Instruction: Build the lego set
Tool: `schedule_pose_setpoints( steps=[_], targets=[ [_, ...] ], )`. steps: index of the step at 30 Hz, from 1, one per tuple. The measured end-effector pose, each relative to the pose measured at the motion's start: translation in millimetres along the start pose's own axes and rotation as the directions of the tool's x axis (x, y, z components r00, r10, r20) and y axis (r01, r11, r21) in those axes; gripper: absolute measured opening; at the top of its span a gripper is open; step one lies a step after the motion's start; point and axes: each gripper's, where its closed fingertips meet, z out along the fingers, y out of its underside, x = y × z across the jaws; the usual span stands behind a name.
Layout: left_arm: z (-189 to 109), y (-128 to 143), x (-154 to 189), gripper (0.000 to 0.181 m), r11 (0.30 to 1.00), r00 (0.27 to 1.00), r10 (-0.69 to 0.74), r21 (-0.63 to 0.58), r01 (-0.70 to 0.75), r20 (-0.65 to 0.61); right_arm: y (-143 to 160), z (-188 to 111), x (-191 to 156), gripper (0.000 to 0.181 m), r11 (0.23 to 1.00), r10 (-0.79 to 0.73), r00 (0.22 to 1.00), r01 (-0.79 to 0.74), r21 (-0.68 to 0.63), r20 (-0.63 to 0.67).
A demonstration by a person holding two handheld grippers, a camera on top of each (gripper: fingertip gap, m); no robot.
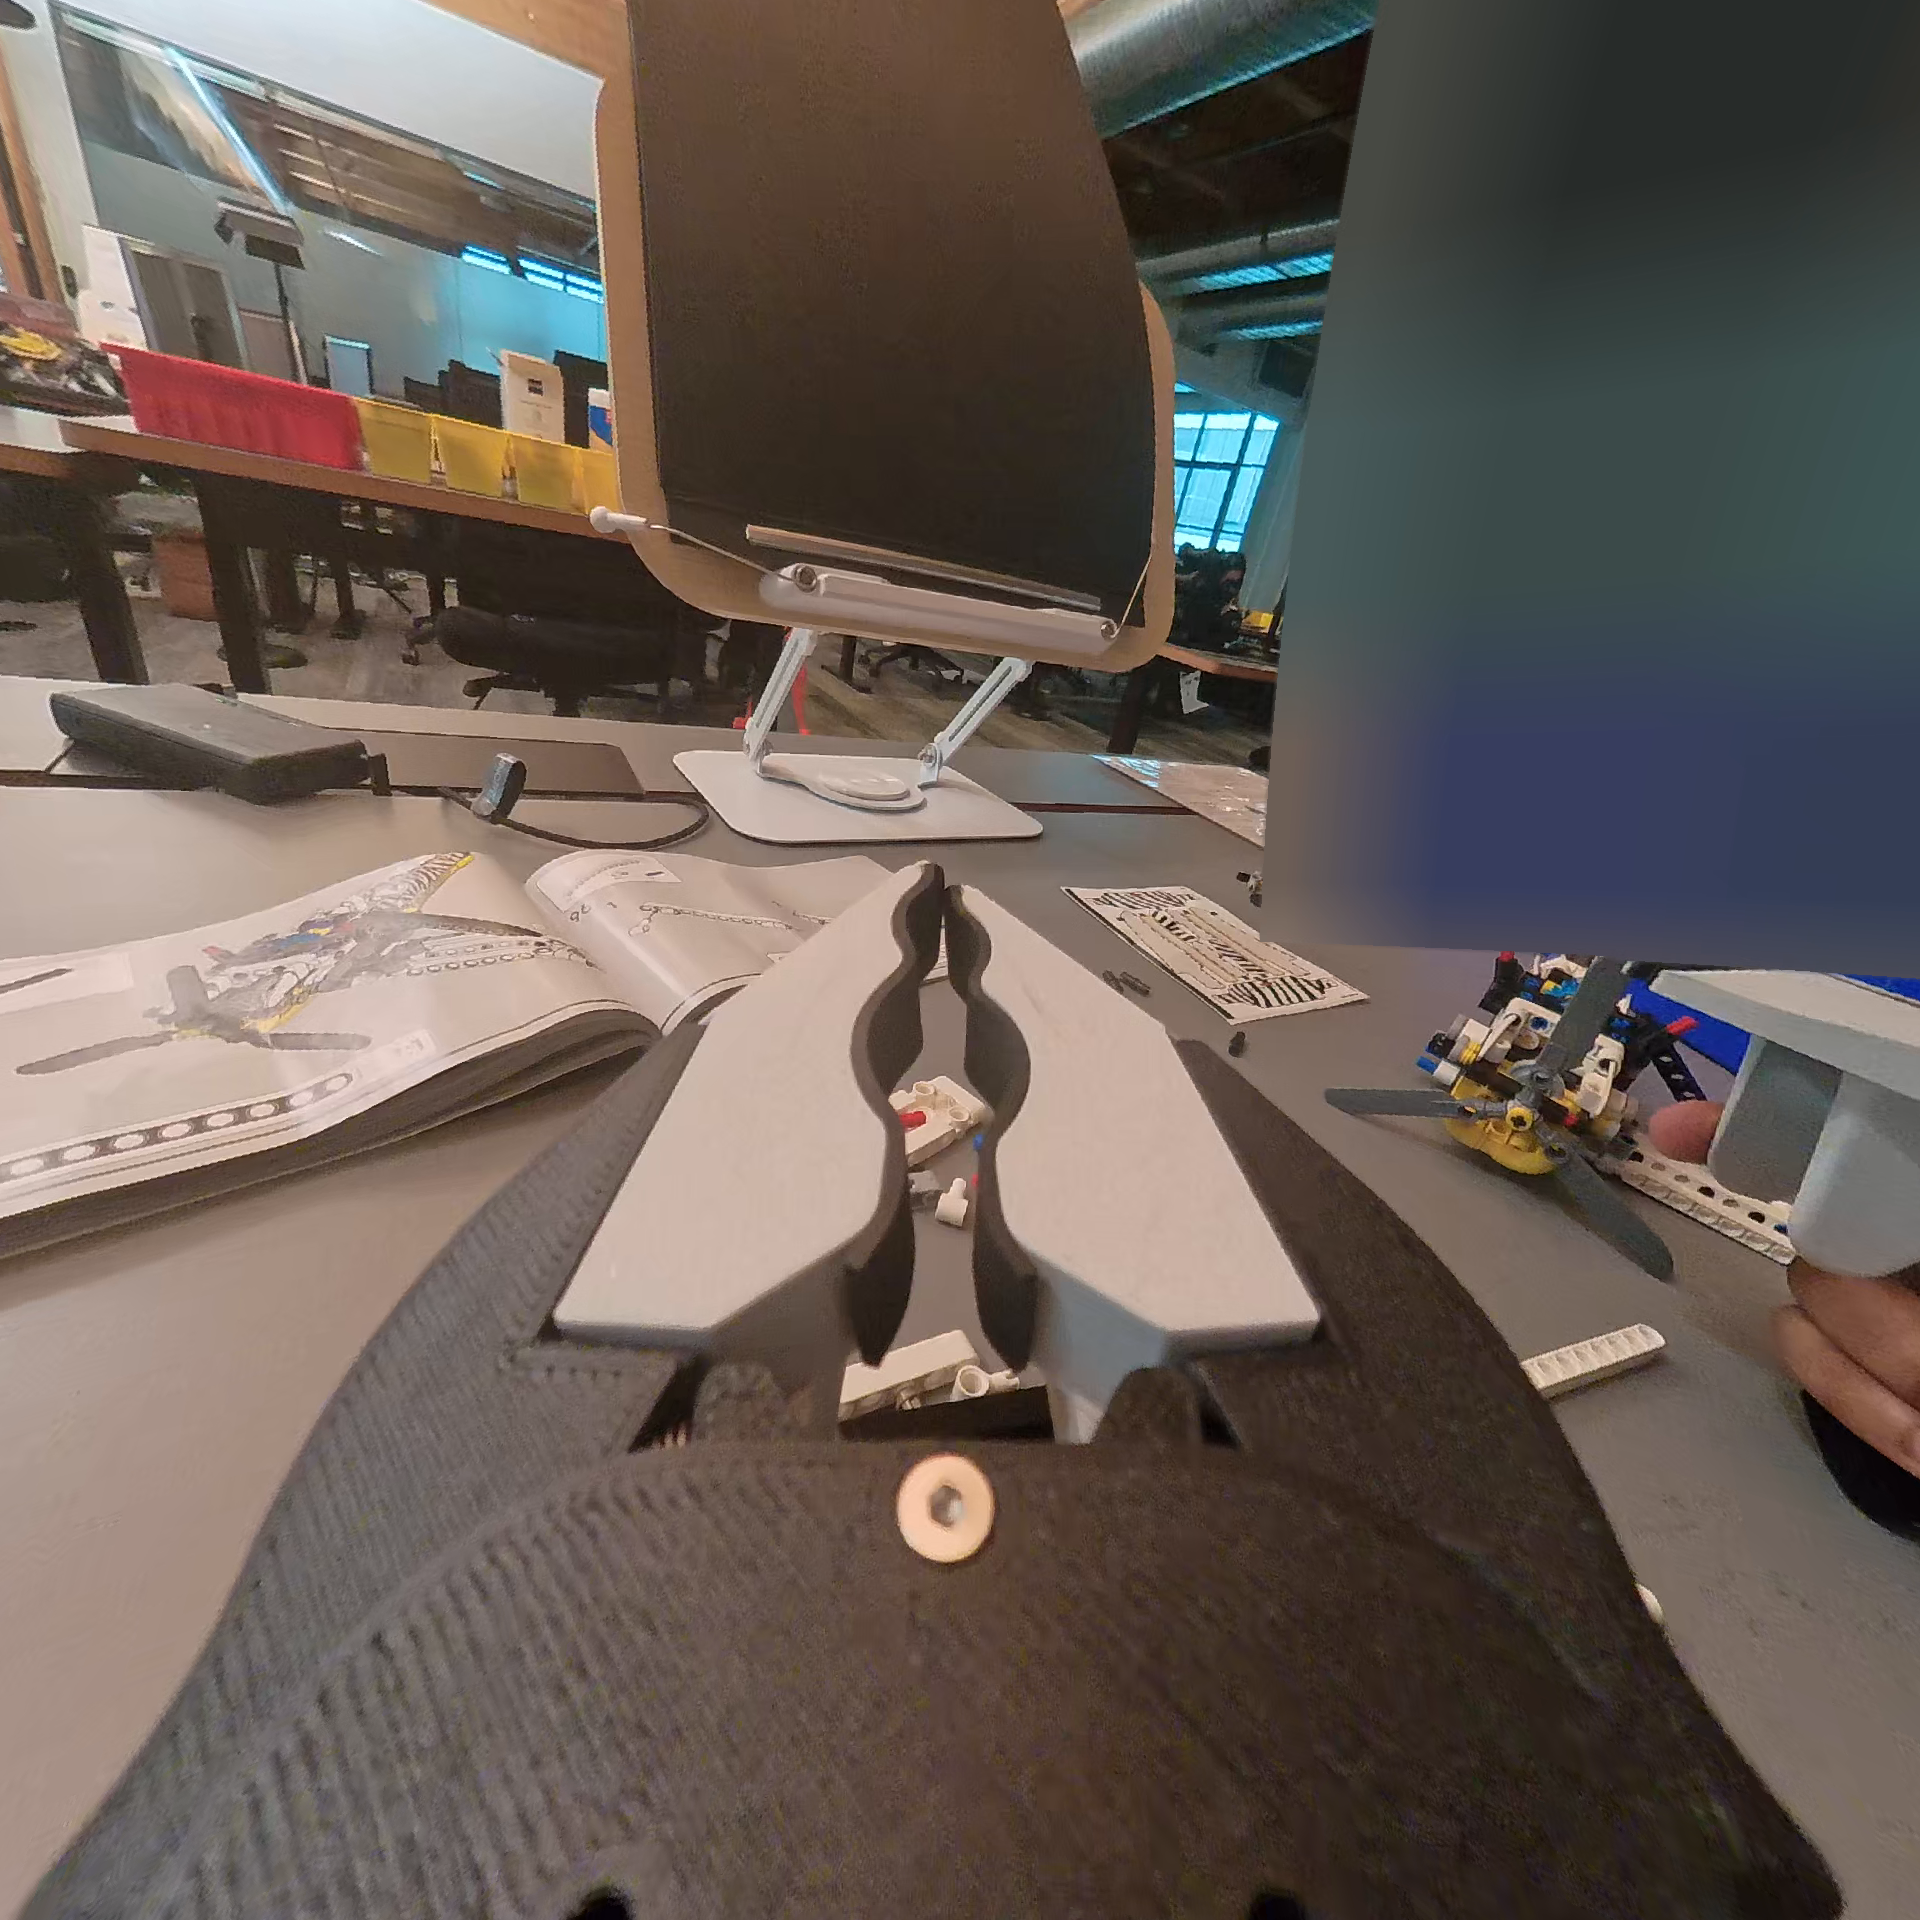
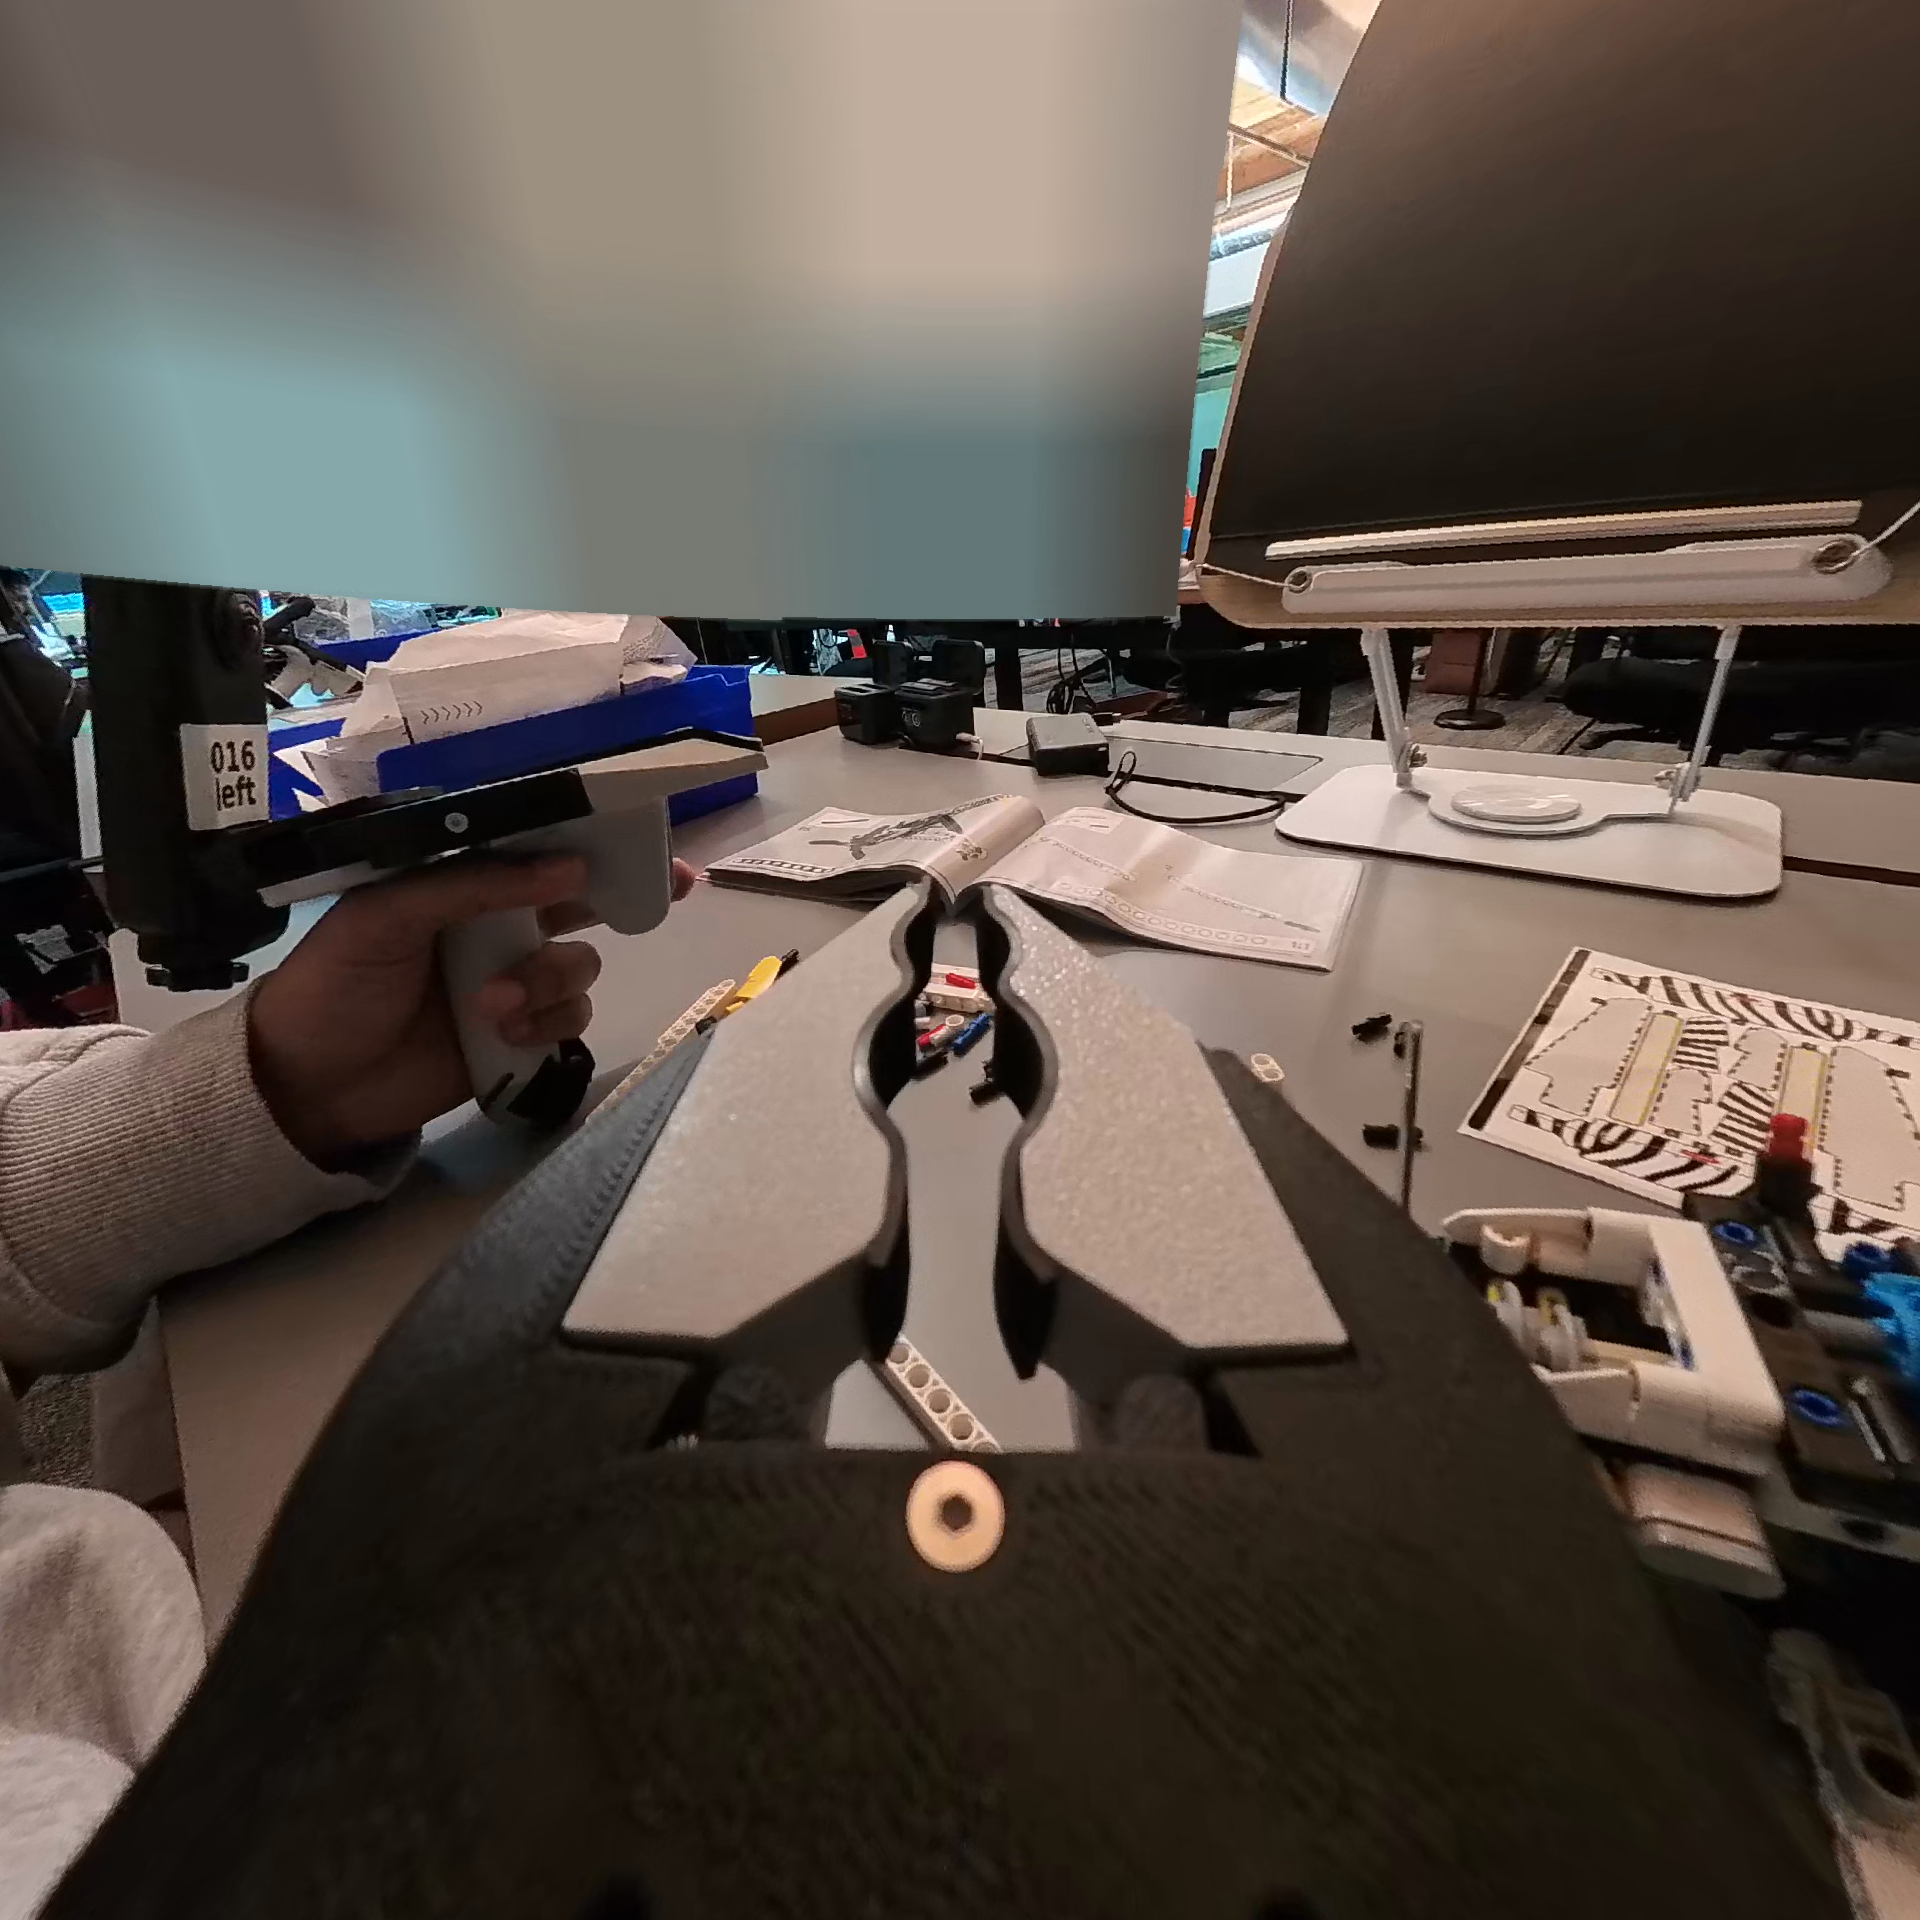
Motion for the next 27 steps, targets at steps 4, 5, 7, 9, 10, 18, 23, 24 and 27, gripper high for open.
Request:
schedule_pose_setpoints(
  steps=[4, 5, 7, 9, 10, 18, 23, 24, 27],
  targets=[
    [0.5, 0.8, 2.4, 0.0, 1.0, 1.0, -0.002, -0.006, 0.002, -0.015, -0.1, 0.0, 0.6, 0.005, 1.0, 0.007, 1.0, -0.007, 0.001, 0.001],
    [1.0, 2.5, 4.1, 0.0, 1.0, 1.0, -0.011, -0.017, 0.011, -0.025, -0.2, 0.0, 0.7, 0.005, 1.0, 0.009, 1.0, -0.009, 0.001, 0.002],
    [4.4, 13.2, 10.5, 0.0, 0.994, 0.997, -0.053, -0.098, 0.047, -0.063, -0.2, -0.1, 1.0, 0.005, 1.0, 0.012, 1.0, -0.012, 0.001, 0.002],
    [7.8, 25.8, 16.1, 0.0, 0.977, 0.989, -0.118, -0.19, 0.099, -0.093, -0.3, -0.1, 1.1, 0.005, 1.0, 0.015, 1.0, -0.015, 0.001, 0.004],
    [8.8, 33.4, 18.2, 0.0, 0.963, 0.986, -0.138, -0.245, 0.111, -0.096, -0.7, -0.4, 1.1, 0.005, 1.0, 0.016, 1.0, -0.016, 0.004, 0.005],
    [-2.7, 104.0, 51.1, 0.007, 0.685, 0.962, 0.172, -0.677, -0.27, -0.21, -7.6, -7.3, -2.4, 0.007, 0.998, -0.014, 1.0, 0.014, 0.059, 0.006],
    [-4.8, 121.7, 51.6, 0.021, 0.617, 0.956, 0.197, -0.73, -0.294, -0.219, -10.4, -13.9, -10.4, 0.006, 0.992, -0.091, 0.996, 0.091, 0.088, 0.001],
    [-6.2, 125.6, 50.5, 0.02, 0.6, 0.952, 0.21, -0.739, -0.306, -0.224, -11.0, -15.2, -11.6, 0.005, 0.99, -0.103, 0.995, 0.103, 0.094, -0.001],
    [-7.4, 126.6, 55.3, 0.011, 0.603, 0.951, 0.199, -0.736, -0.308, -0.235, -11.8, -17.2, -14.3, 0.005, 0.986, -0.13, 0.991, 0.13, 0.104, -0.005]
  ],
)
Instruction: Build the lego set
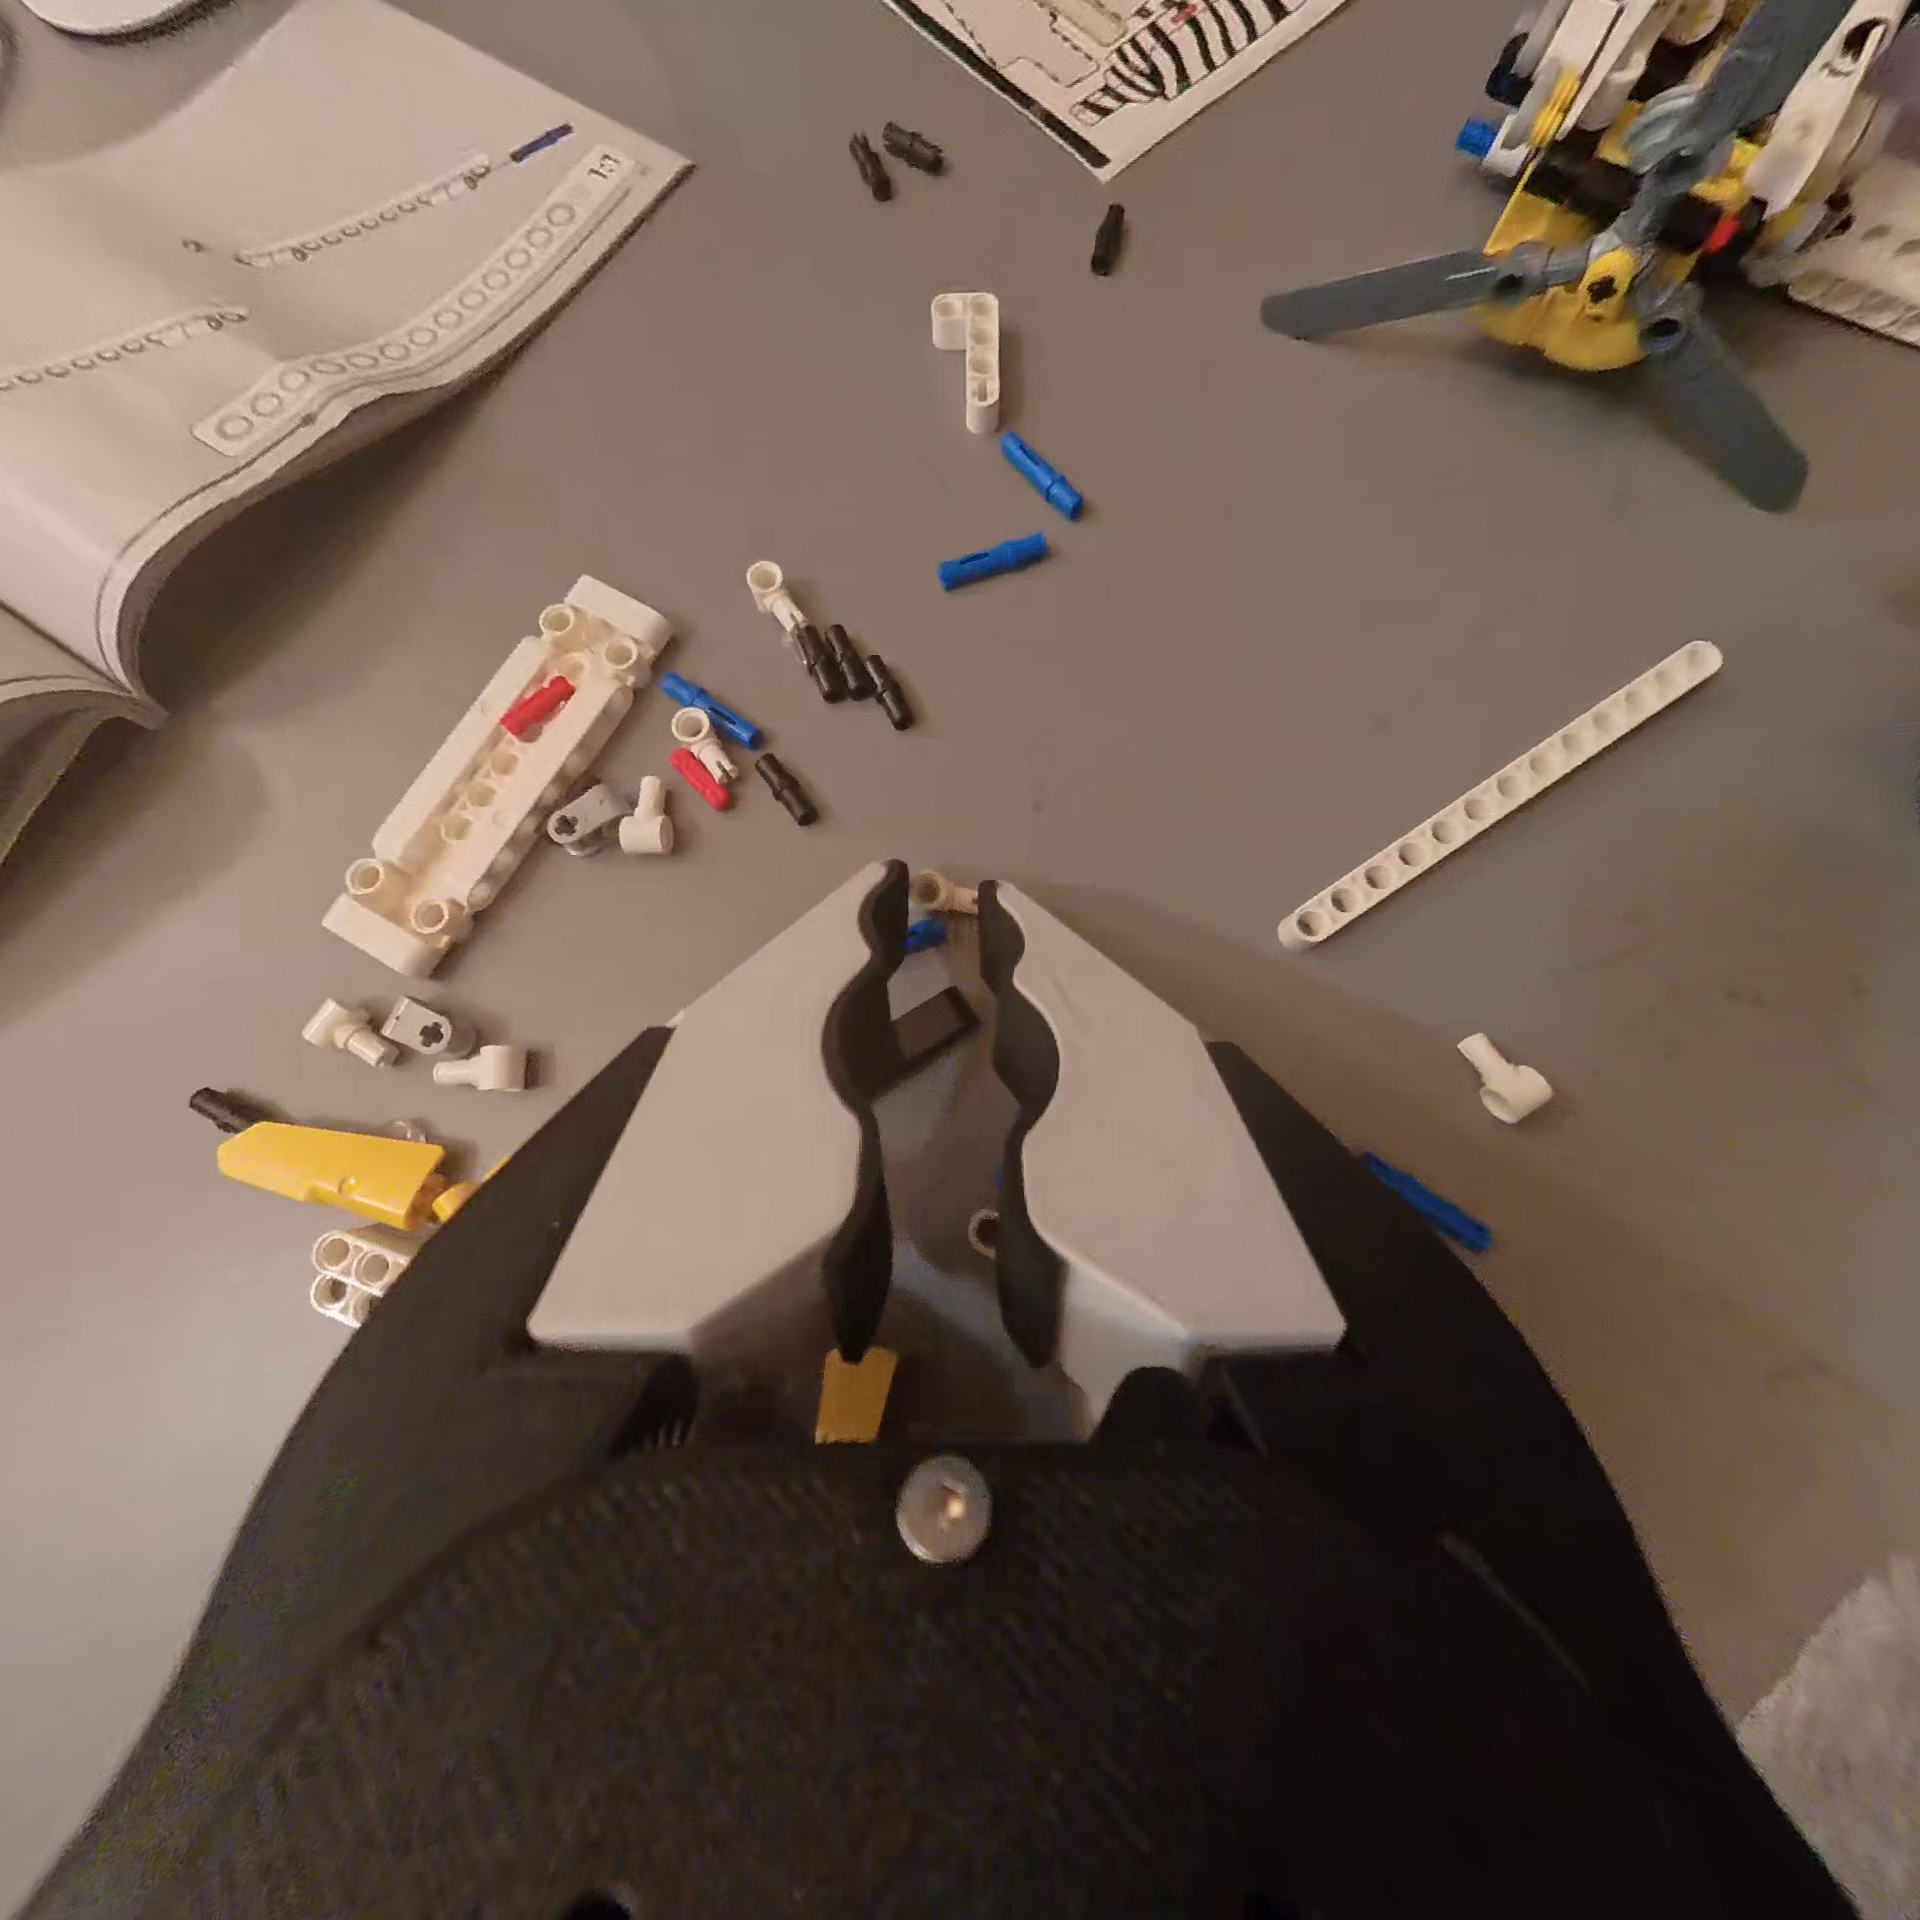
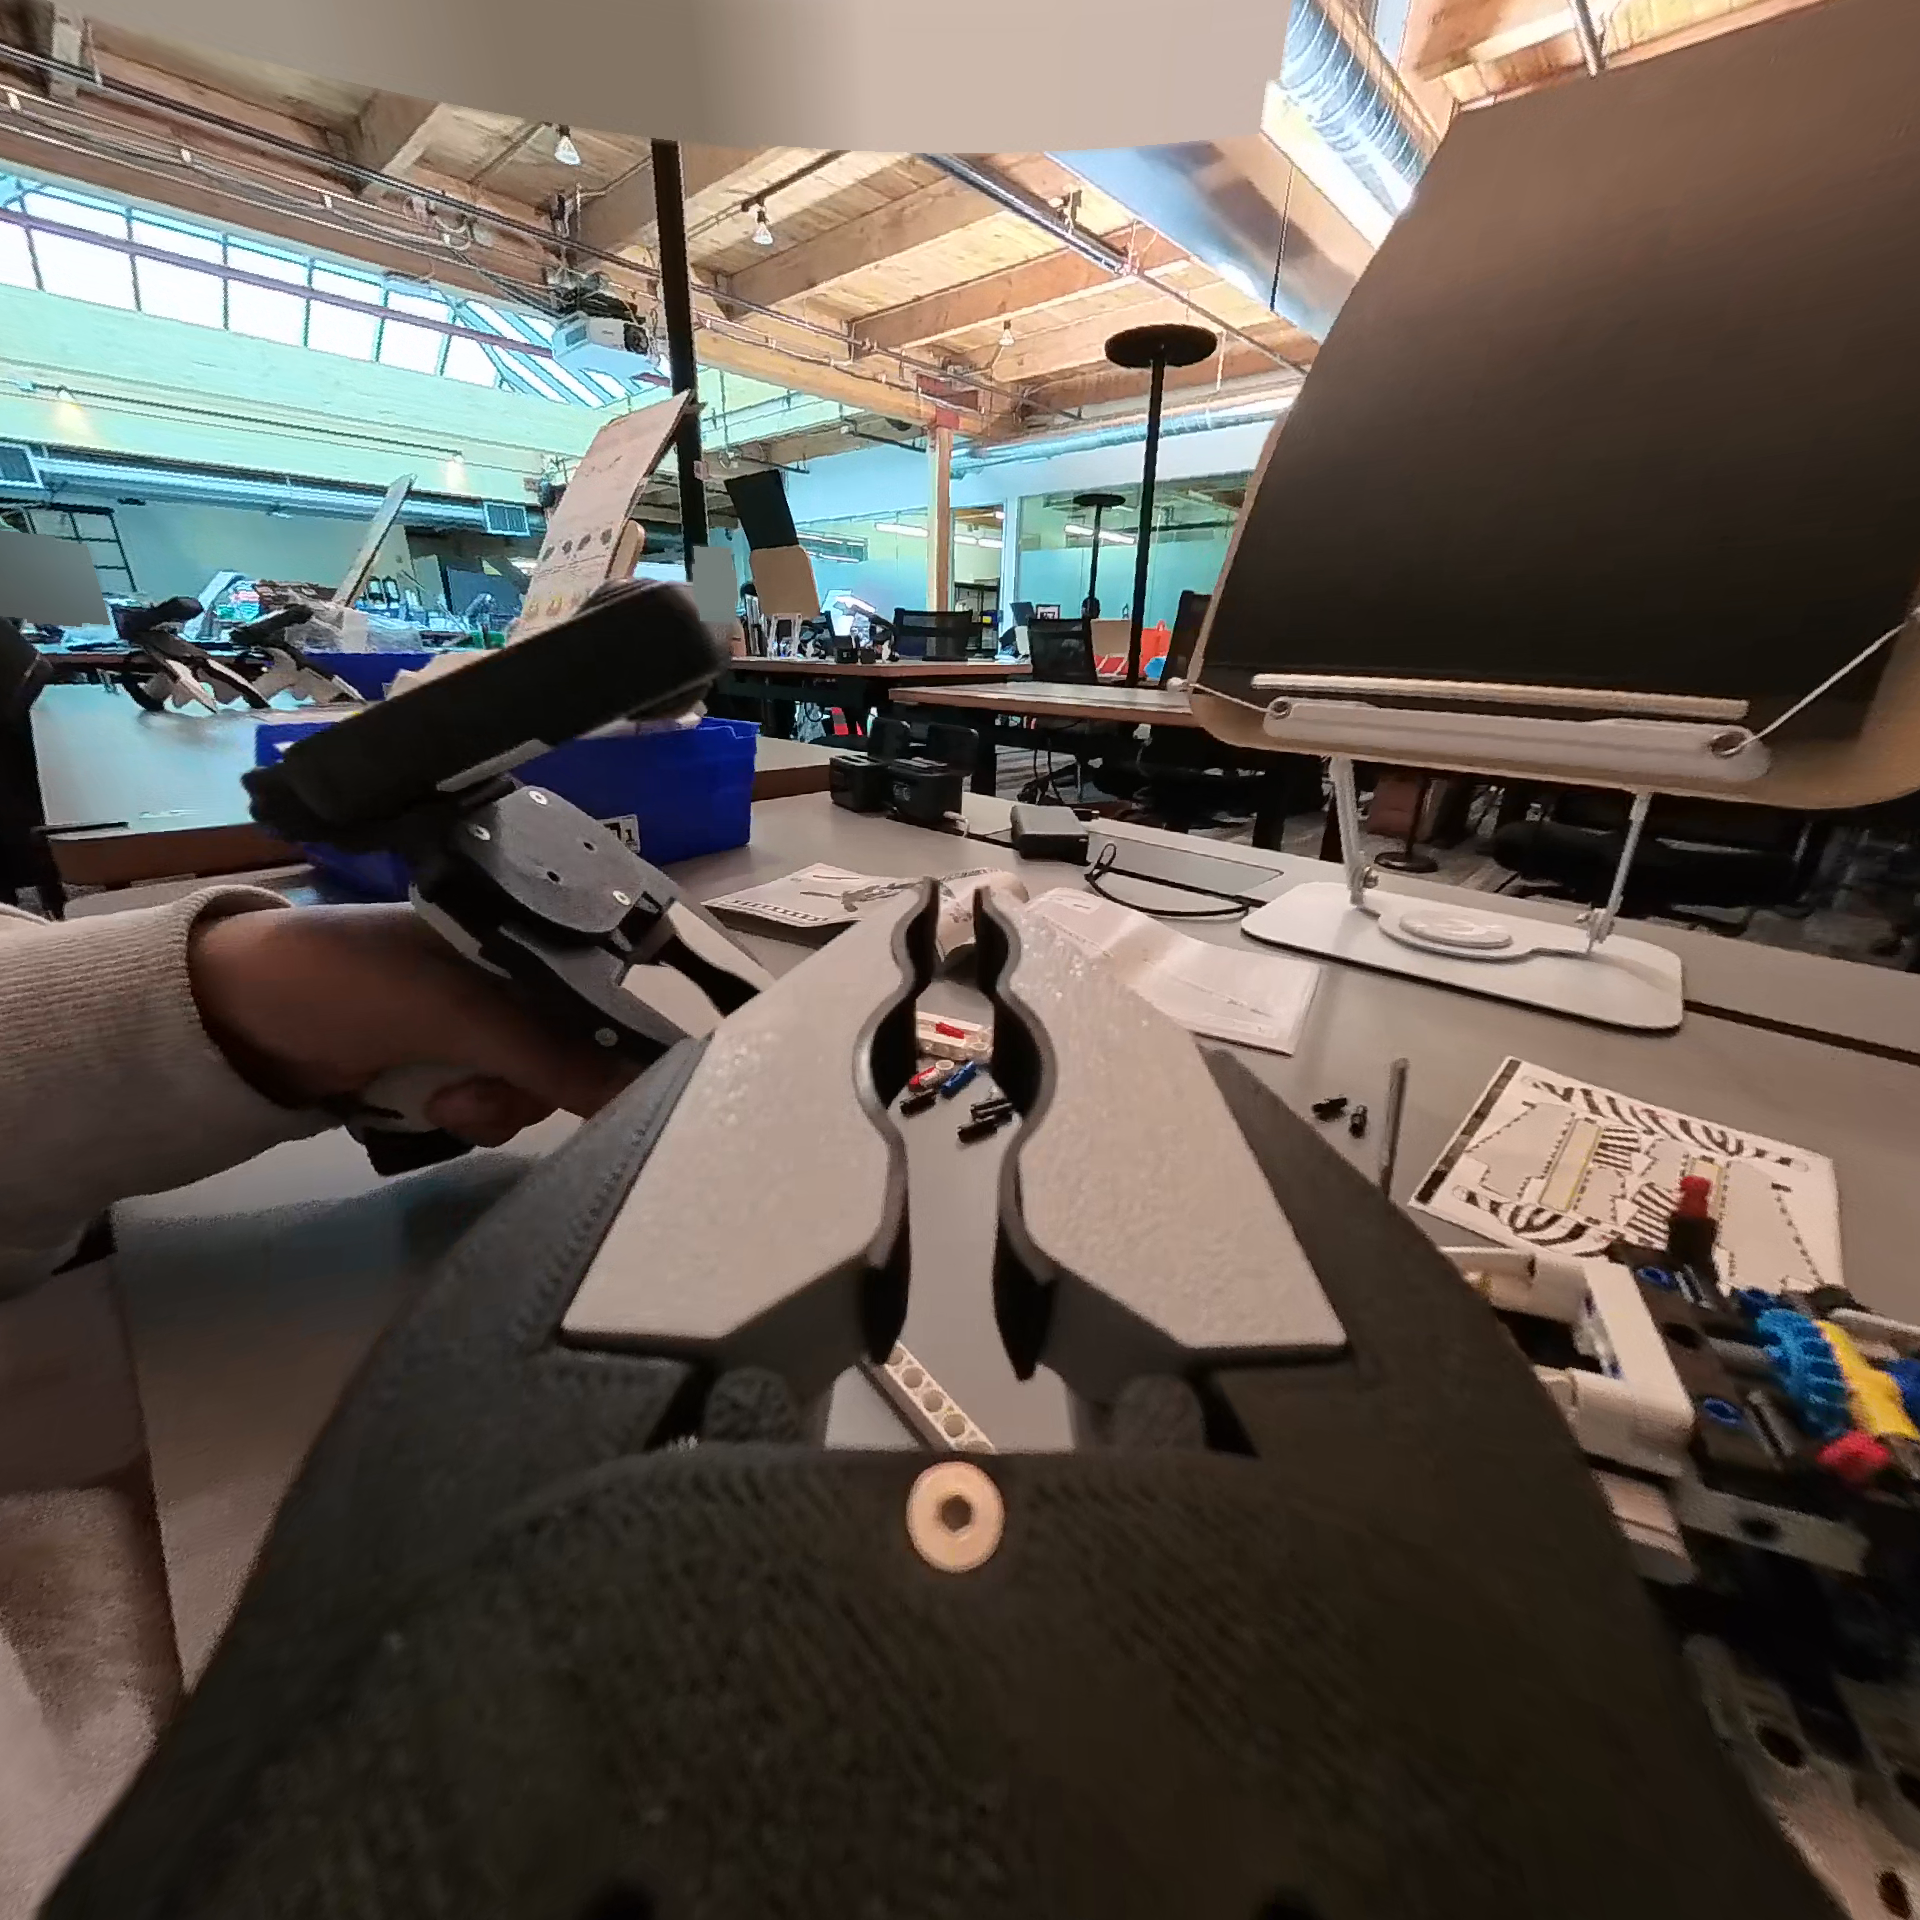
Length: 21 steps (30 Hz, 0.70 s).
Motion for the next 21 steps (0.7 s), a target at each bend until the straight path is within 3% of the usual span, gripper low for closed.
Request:
schedule_pose_setpoints(
  steps=[4, 9, 13, 15, 18, 21],
  targets=[
    [-2.2, -0.3, 0.0, 0.004, 1.0, 1.0, 0.008, 0.014, -0.008, -0.004, 0.6, 0.5, -3.0, 0.004, 1.0, -0.023, 1.0, 0.023, -0.003, 0.003],
    [-18.0, -14.2, 12.0, 0.004, 0.992, 0.996, -0.007, 0.122, 0.018, -0.094, 1.3, 0.9, -5.6, 0.004, 0.999, -0.048, 0.999, 0.048, -0.007, 0.003],
    [-42.5, -34.3, 43.3, 0.002, 0.958, 0.953, 0.068, 0.287, 0.02, -0.295, 1.2, 1.2, -6.8, 0.003, 0.998, -0.059, 0.998, 0.059, -0.008, -0.001],
    [-62.0, -44.8, 63.3, 0.0, 0.918, 0.907, 0.164, 0.396, 0.003, -0.387, -4.1, 0.5, -4.2, 0.0, 0.998, 0.062, 0.998, -0.062, 0.011, 0.002],
    [-79.2, -52.5, 77.9, 0.0, 0.87, 0.872, 0.255, 0.492, -0.018, -0.419, -7.7, 2.0, -14.1, 0.013, 0.932, 0.351, 0.929, -0.333, -0.145, 0.118],
    [-66.3, -46.1, 70.4, 0.0, 0.911, 0.89, 0.195, 0.413, -0.009, -0.412, 5.6, -3.9, -2.6, 0.034, 0.908, 0.323, 0.945, -0.294, -0.297, 0.053]
  ],
)
